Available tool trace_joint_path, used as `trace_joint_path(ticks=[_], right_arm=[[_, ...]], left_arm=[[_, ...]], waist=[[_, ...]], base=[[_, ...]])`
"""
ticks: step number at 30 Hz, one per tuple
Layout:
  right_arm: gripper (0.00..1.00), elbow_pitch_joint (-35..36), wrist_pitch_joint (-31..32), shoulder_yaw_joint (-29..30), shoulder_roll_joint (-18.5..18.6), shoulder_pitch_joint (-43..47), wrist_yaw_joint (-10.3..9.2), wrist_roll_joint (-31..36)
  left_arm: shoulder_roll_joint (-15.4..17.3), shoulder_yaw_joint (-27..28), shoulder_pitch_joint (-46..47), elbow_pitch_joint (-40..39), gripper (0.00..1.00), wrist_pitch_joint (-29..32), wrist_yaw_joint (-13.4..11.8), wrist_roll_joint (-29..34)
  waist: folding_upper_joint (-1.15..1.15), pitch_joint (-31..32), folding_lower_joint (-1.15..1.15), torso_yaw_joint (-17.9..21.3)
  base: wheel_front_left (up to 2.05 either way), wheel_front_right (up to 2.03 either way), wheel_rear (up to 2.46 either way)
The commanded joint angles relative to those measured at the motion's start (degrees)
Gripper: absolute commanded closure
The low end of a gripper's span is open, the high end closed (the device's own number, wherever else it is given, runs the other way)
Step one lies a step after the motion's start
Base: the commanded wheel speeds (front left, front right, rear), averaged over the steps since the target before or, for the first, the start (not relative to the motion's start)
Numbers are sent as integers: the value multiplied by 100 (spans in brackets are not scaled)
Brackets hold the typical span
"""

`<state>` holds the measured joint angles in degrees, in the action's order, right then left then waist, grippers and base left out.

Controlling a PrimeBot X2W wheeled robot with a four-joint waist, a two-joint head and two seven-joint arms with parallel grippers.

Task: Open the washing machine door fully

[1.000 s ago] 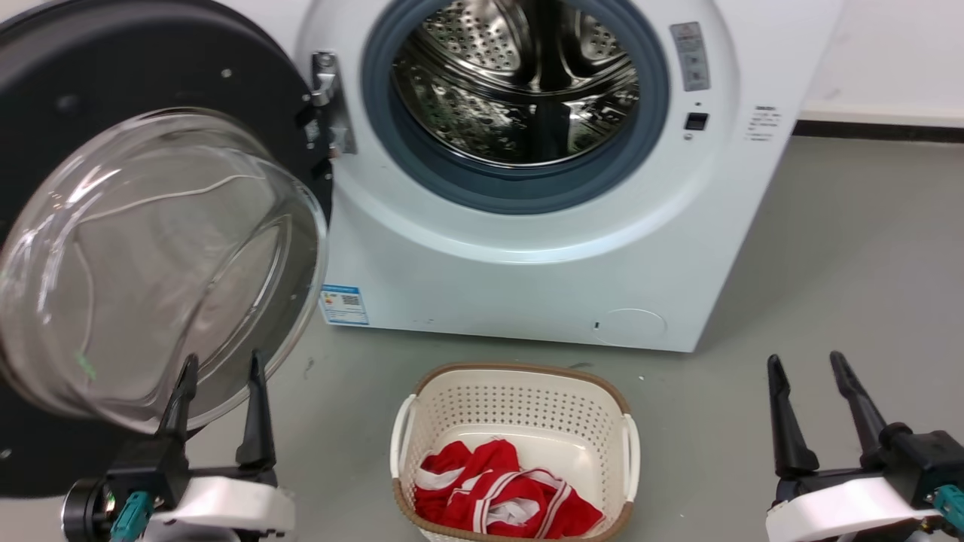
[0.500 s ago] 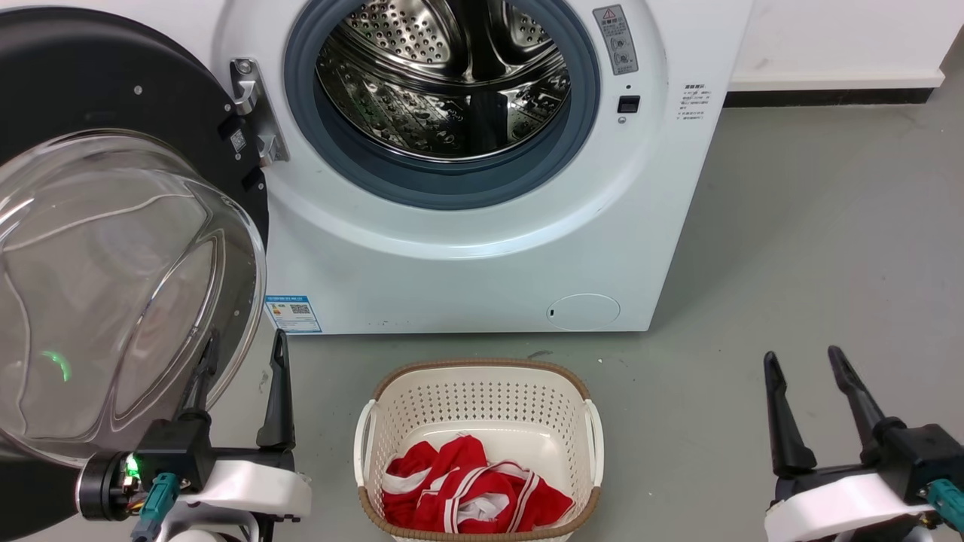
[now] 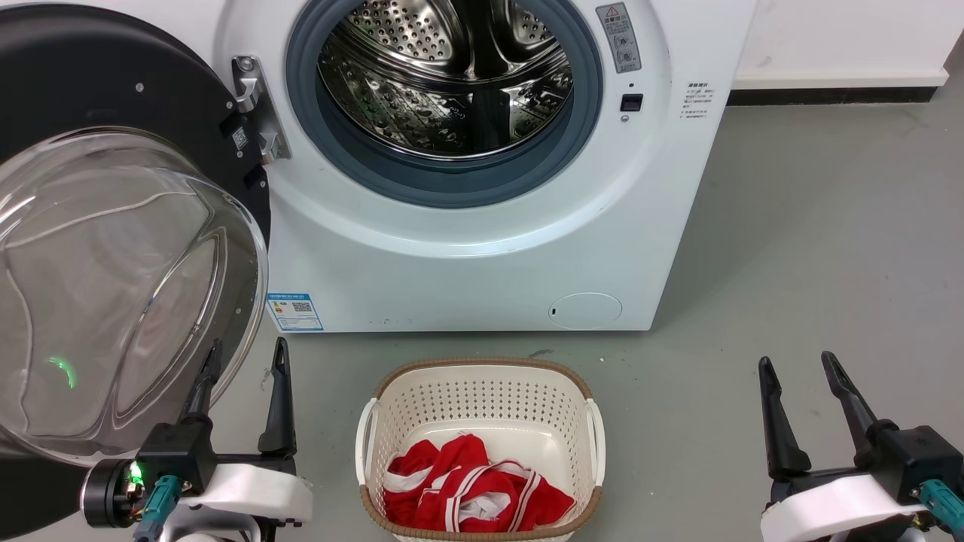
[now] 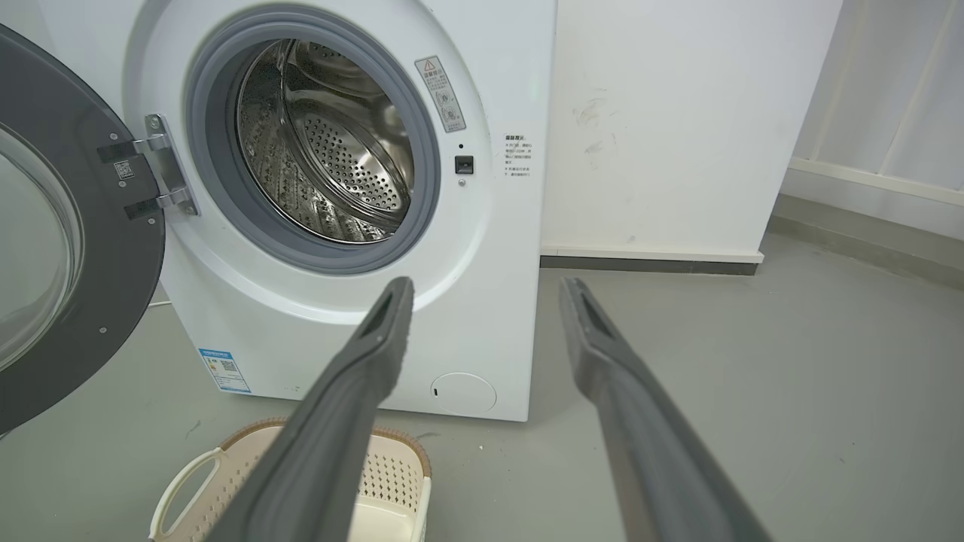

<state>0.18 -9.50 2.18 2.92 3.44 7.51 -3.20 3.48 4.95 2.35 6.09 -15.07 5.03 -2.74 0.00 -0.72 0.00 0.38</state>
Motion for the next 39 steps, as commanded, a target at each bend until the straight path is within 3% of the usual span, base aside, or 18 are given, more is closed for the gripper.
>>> trace_joint_path(ticks=[1, 6, 7, 11, 39], right_arm=[[0, -12, -20, -13, -8, -59, -4, -18], [0, -39, -35, -22, -8, -73, -4, -45], [100, -38, -7, -14, 0, -3, 0, -37], [100, -204, 6, -31, -2, 103, 0, -137], [100, -600, 407, -43, 134, -273, -1, -3230]], left_arm=[[-4, 15, 0, 15, 0, -15, -23, -12], [-8, 25, 16, 22, 0, -15, -17, -24], [-4, 19, 2, 26, 100, 0, -4, -7], [-43, 50, -53, 250, 100, 67, 3, -93], [-46, 72, 102, 408, 100, 760, 88, -3069]], waist=[[0, 3, 0, -4], [0, -5, 0, -15], [0, -5, 0, -16], [0, -4, 0, -16], [0, 9, 0, -21]], base=[[0, 0, 0], [0, 0, 0], [0, 0, 0], [0, 0, 0], [0, 0, 0]])
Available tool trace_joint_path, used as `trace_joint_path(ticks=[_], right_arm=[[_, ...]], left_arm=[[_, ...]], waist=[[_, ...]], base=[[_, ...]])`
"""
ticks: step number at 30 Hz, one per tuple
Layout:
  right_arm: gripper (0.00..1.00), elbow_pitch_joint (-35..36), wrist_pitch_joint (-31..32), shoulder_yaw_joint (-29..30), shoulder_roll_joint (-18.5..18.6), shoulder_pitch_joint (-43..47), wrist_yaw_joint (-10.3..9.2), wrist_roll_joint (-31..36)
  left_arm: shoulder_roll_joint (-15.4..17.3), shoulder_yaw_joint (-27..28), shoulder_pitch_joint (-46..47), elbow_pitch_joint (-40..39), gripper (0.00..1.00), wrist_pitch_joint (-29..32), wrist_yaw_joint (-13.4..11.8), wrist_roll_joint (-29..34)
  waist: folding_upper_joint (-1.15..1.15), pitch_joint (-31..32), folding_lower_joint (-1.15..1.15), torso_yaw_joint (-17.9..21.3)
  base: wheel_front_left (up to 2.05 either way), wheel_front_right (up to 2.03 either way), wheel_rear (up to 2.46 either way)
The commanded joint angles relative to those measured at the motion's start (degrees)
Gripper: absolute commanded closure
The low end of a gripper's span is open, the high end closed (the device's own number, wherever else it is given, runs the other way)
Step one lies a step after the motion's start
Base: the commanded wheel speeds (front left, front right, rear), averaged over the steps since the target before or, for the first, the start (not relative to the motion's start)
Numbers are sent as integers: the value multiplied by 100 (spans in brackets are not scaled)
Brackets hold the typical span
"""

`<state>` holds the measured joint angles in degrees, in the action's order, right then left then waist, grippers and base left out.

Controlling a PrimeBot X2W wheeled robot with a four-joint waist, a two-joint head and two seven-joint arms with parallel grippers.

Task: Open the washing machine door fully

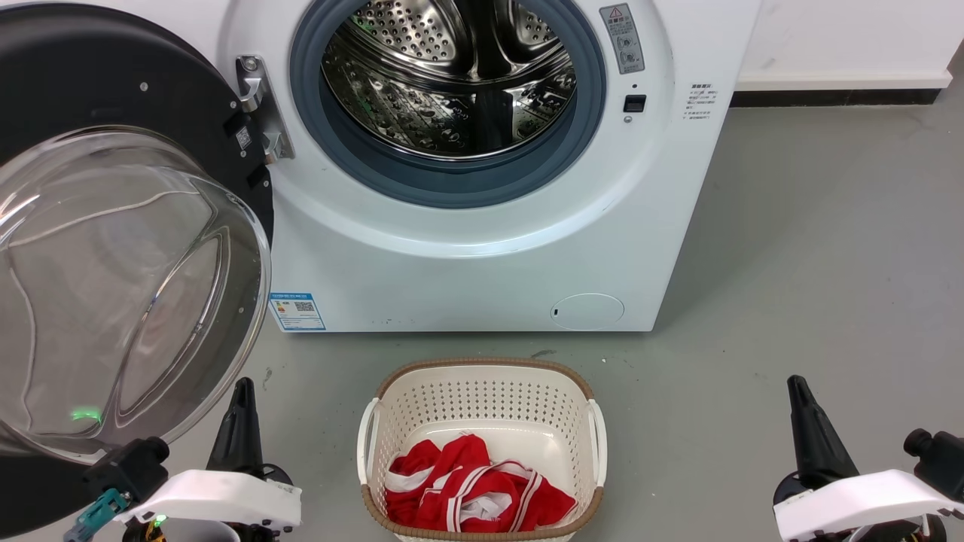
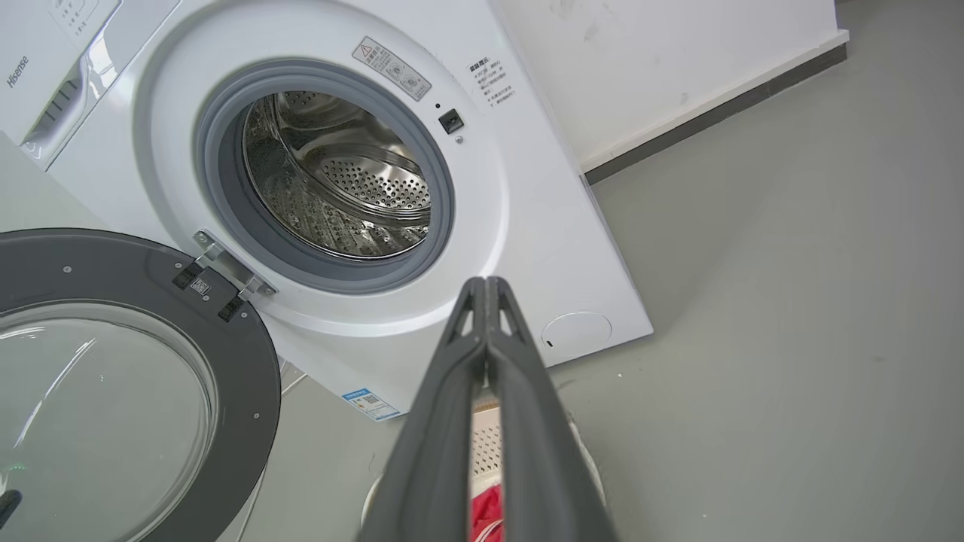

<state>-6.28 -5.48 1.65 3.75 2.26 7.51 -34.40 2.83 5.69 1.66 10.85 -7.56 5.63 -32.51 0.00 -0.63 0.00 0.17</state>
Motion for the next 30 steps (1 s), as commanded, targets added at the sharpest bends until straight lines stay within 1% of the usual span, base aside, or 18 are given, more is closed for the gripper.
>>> trace_joint_path(ticks=[1, 17, 30], right_arm=[[100, 34, 18, 12, 54, -168, -1, -207], [100, -148, 233, 44, 83, -338, -1, -1585], [100, -278, 398, 82, 92, -445, -1, -2537]], left_arm=[[19, 0, 176, -62, 100, 31, 31, -185], [17, 21, 256, 25, 100, 354, 69, -1544], [16, 39, 305, 85, 100, 588, 95, -2497]], waist=[[0, 0, 0, 0], [0, 8, 0, -3], [0, 14, 0, -5]], base=[[0, 0, 0], [0, 0, 0], [0, 0, 0]])
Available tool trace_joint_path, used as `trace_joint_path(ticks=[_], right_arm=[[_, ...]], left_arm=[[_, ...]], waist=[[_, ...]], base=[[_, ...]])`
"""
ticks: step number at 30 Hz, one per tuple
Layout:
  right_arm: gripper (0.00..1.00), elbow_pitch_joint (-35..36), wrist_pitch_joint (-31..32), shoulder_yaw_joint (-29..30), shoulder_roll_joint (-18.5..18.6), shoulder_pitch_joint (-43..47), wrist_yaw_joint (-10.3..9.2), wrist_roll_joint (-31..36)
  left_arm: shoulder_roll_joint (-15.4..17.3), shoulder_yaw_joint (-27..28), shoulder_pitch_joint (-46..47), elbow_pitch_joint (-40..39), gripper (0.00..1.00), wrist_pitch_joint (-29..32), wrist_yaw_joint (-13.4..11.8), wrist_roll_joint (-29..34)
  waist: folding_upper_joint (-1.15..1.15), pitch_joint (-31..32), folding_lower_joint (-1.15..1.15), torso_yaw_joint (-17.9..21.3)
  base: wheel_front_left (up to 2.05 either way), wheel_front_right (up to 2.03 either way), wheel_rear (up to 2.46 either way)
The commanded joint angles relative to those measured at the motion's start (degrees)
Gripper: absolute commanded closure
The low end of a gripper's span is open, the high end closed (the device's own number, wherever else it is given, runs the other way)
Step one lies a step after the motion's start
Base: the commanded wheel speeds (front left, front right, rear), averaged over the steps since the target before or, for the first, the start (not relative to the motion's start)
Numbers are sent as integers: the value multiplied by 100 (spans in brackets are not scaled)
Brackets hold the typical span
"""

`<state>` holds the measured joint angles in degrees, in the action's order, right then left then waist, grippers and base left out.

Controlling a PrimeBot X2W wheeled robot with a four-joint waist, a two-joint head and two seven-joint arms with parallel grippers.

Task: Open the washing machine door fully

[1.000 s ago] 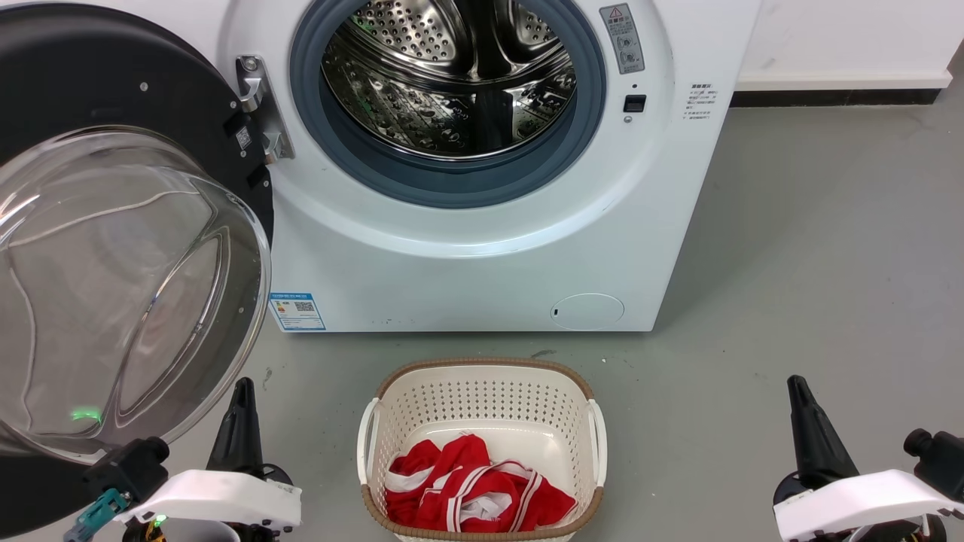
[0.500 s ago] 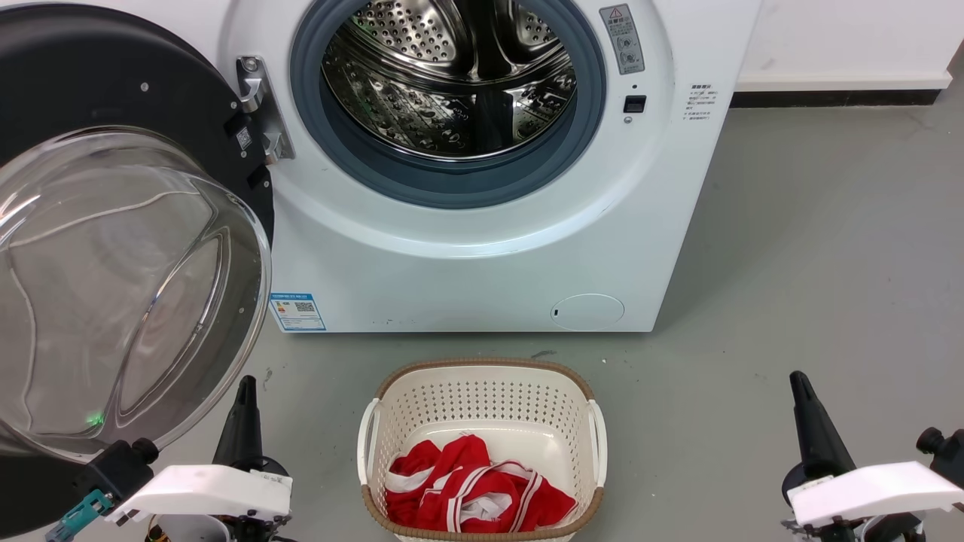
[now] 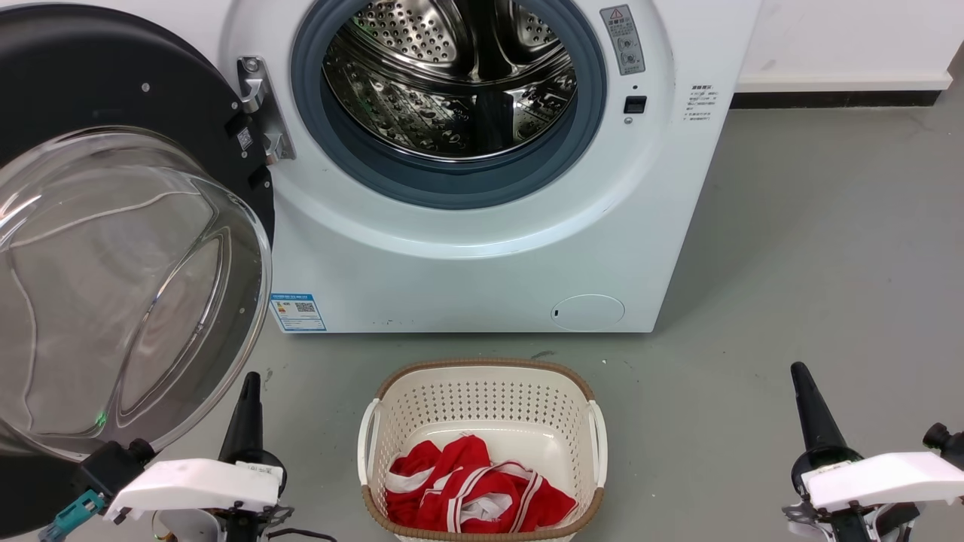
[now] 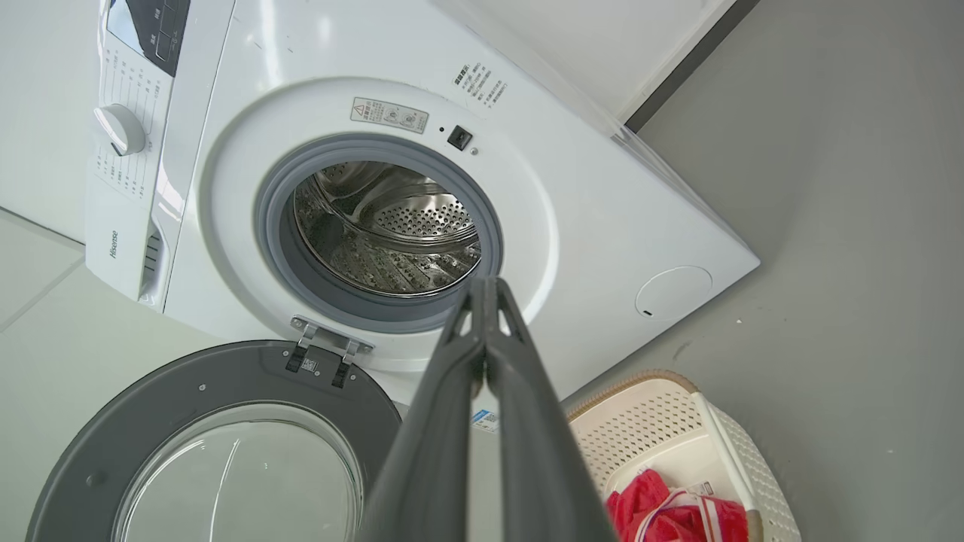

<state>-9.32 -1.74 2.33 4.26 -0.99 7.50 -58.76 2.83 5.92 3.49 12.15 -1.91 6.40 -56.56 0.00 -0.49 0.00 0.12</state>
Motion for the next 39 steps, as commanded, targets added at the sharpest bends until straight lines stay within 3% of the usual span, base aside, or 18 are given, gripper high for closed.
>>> trace_joint_path(ticks=[1, 39], right_arm=[[100, 17, 29, 17, 41, -129, 0, -172], [100, -289, 438, 148, 22, -407, -1, -2286]], left_arm=[[16, 17, 125, -40, 100, 34, 20, -162], [11, 55, 246, 111, 100, 557, 83, -2316]], waist=[[0, 1, 0, 0], [0, 18, 0, -7]], base=[[0, 0, 0], [0, 0, 0]])
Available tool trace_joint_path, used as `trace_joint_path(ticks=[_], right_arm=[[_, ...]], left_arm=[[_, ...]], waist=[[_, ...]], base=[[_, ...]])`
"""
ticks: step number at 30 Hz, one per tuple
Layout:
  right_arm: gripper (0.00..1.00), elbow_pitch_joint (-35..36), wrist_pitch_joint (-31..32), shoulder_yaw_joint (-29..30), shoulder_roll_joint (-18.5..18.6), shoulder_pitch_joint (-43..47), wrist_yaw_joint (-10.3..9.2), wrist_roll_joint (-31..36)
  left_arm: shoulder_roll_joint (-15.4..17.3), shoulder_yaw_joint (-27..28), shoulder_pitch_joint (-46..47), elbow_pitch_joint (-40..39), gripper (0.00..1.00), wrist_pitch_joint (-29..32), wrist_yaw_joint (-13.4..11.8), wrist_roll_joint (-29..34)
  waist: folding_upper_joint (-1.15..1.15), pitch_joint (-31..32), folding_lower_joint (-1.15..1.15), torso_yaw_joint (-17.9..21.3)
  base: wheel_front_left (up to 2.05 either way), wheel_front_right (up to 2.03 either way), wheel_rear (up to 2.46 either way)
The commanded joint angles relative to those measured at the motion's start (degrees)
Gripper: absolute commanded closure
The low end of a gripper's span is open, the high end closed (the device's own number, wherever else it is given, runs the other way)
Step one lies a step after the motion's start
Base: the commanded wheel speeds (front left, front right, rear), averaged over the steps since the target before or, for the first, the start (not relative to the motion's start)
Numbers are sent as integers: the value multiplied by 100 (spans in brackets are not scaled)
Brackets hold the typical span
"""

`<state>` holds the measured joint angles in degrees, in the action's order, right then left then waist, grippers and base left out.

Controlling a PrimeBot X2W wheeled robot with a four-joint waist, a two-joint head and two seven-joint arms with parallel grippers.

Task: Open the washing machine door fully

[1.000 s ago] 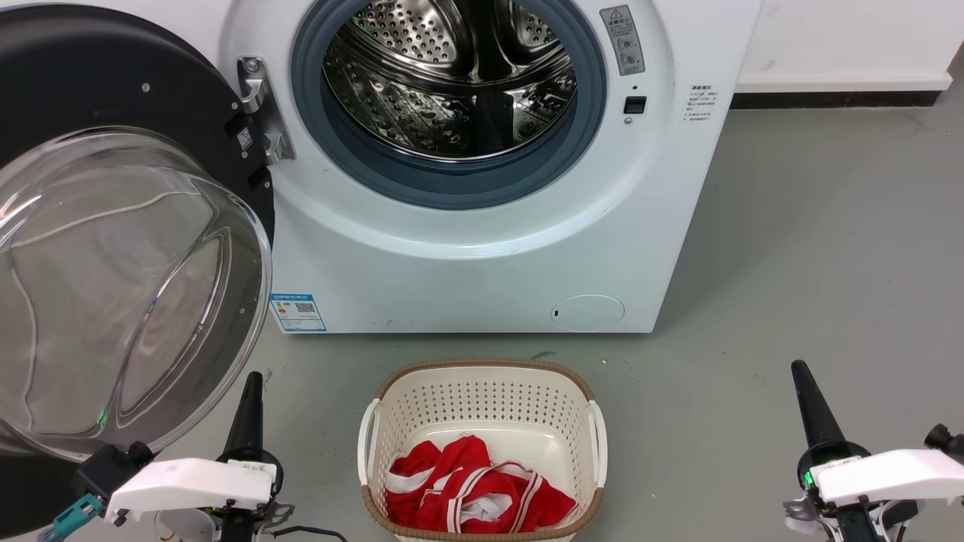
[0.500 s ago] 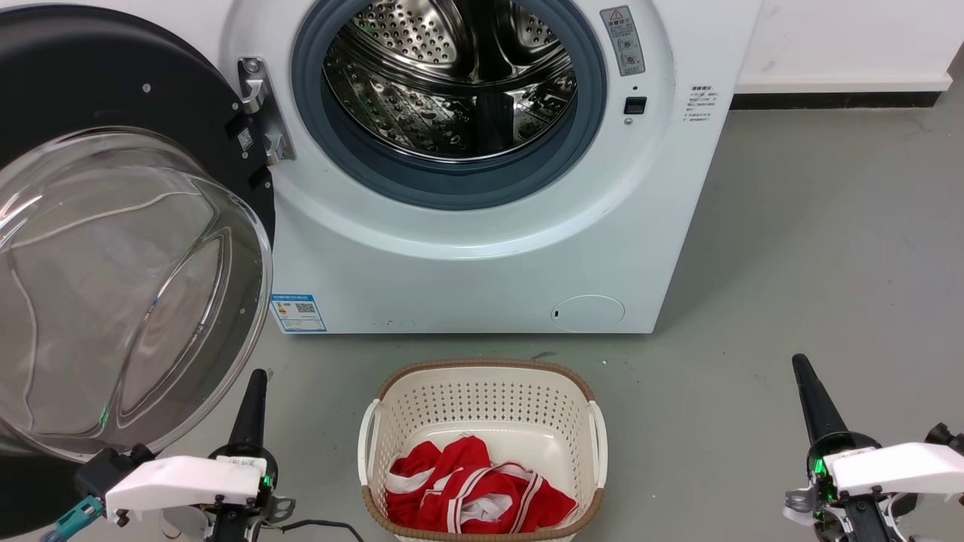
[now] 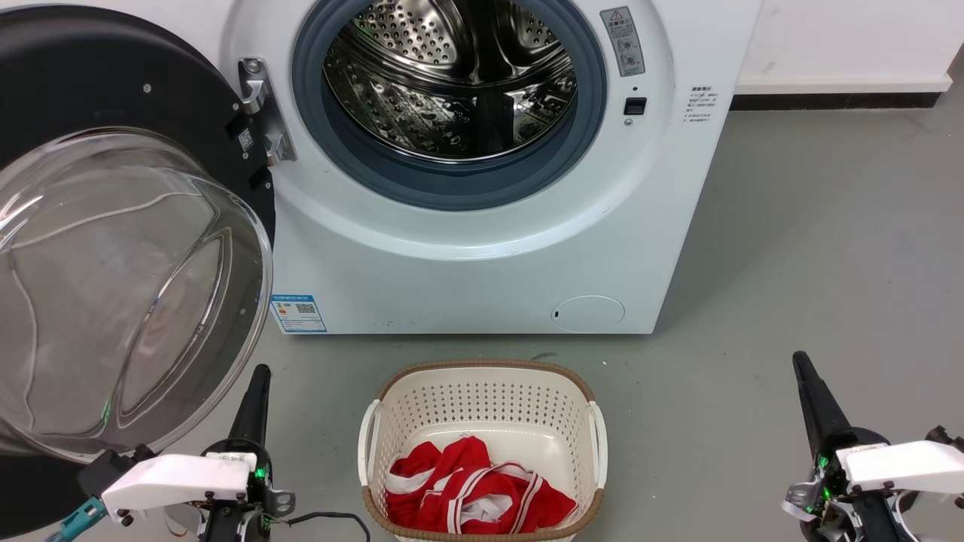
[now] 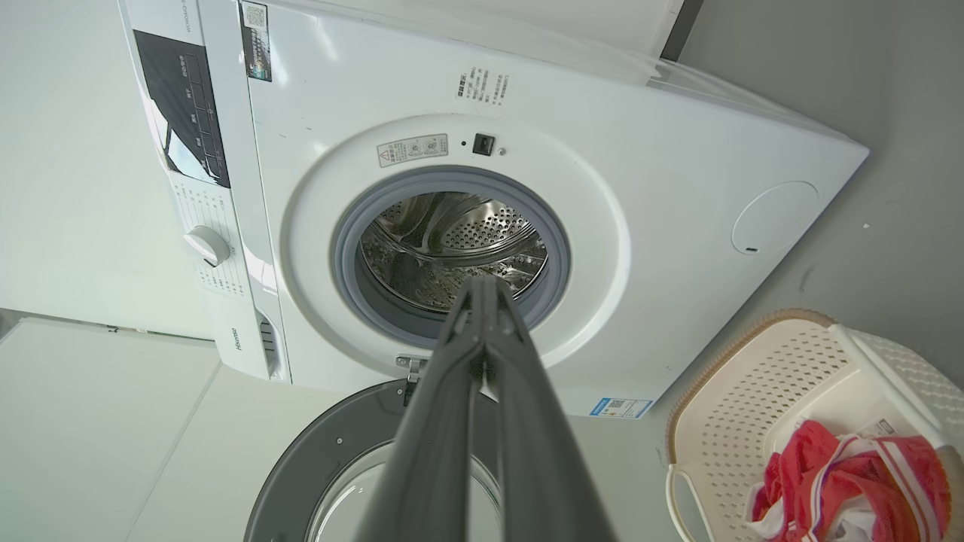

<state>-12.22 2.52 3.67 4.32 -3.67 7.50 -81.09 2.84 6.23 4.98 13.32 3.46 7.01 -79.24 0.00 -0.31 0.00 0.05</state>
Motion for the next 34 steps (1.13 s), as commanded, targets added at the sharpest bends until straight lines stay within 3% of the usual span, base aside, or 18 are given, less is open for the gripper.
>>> trace_joint_path(ticks=[1, 27, 34], right_arm=[[100, -5, 17, 17, 15, -147, 0, -102], [100, -185, 270, 114, -22, -278, -1, -1299], [100, -183, 290, 129, -35, -279, -1, -1264]], left_arm=[[10, 24, 99, -3, 100, 35, 23, -97], [6, 43, 153, 83, 100, 332, 58, -1337], [6, 42, 149, 82, 100, 330, 58, -1320]], waist=[[0, 0, 0, 0], [0, 13, 0, -5], [0, 14, 0, -5]], base=[[0, 0, 0], [0, 0, 0], [0, 0, 0]])
